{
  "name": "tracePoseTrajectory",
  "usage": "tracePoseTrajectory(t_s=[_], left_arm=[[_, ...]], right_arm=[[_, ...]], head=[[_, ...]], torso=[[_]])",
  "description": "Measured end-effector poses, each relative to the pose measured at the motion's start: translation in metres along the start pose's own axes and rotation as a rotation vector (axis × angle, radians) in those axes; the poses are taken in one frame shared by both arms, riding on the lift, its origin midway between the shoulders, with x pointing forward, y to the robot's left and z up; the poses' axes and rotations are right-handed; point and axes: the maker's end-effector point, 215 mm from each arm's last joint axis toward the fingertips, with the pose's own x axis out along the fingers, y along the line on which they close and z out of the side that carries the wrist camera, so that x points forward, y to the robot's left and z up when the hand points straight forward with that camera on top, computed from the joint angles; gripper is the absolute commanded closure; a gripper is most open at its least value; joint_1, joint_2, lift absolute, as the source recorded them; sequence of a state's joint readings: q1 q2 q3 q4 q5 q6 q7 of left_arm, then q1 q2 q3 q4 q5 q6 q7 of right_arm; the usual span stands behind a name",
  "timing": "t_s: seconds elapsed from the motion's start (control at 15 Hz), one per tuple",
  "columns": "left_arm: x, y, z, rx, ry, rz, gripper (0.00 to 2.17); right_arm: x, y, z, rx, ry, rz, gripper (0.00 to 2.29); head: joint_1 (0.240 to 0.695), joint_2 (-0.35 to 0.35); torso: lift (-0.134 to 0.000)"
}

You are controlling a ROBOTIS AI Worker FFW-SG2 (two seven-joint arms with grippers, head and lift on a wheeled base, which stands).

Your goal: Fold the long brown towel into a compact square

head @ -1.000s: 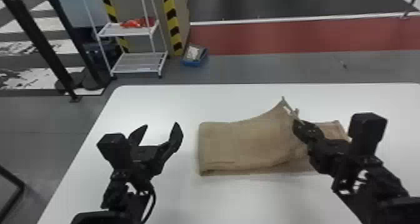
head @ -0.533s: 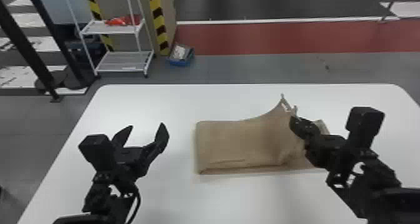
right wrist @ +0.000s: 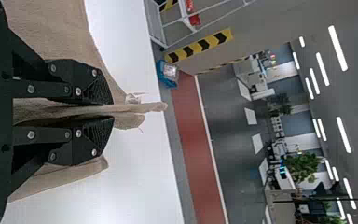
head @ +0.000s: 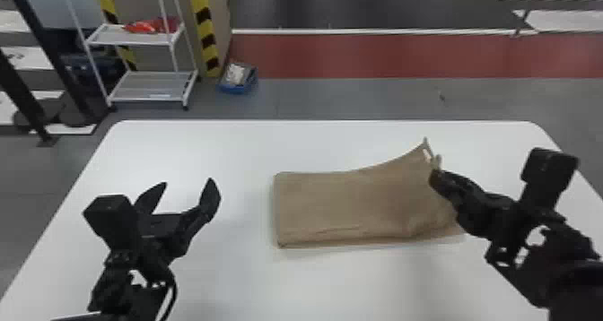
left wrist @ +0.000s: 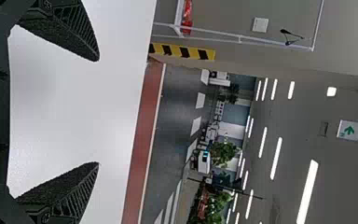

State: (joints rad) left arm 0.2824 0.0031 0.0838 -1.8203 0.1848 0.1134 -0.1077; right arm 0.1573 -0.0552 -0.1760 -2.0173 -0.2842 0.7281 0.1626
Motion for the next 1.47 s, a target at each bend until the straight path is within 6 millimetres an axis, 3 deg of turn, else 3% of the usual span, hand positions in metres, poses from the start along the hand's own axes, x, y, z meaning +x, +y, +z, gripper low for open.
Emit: tracePoseTrajectory(t_s=[0.13,0.4,0.6,0.73,0.93,1.13,1.2,1.33,1.47], left_arm=[[0.000,-0.001,-0.001,0.000,0.003,-0.003,0.08],[0.000,-0.001,-0.006,0.000,0.012,-0.003,0.08],[0.001,-0.002,-0.008,-0.001,0.015,-0.005,0.08],[0.001,-0.001,-0.009,-0.001,0.016,-0.005,0.08],[-0.001,0.003,-0.011,0.000,0.019,0.002,0.08],[-0.002,0.007,-0.012,0.000,0.020,0.005,0.08],[-0.002,0.007,-0.013,0.000,0.020,0.006,0.08],[-0.002,0.008,-0.012,0.000,0.017,0.006,0.08],[-0.002,0.008,-0.012,0.000,0.015,0.006,0.08]], right_arm=[[0.001,-0.017,-0.025,0.017,0.063,-0.030,0.06],[-0.008,-0.054,-0.034,0.060,0.123,-0.072,0.09],[0.000,-0.062,-0.040,0.078,0.207,-0.051,0.13],[0.016,-0.061,-0.047,0.068,0.257,-0.037,0.22],[0.029,-0.056,-0.061,0.026,0.316,-0.046,0.61],[0.029,-0.051,-0.073,0.008,0.365,-0.046,1.49],[0.029,-0.050,-0.075,0.007,0.372,-0.044,1.68],[0.027,-0.049,-0.076,0.009,0.376,-0.044,2.00],[0.024,-0.047,-0.073,0.017,0.370,-0.040,2.00]], head=[[0.695,-0.016],[0.695,-0.058],[0.695,-0.066],[0.695,-0.061],[0.695,-0.048],[0.695,-0.034],[0.695,-0.032],[0.695,-0.030],[0.695,-0.028]], torso=[[-0.122],[-0.122],[-0.122],[-0.122],[-0.122],[-0.122],[-0.122],[-0.122],[-0.122]])
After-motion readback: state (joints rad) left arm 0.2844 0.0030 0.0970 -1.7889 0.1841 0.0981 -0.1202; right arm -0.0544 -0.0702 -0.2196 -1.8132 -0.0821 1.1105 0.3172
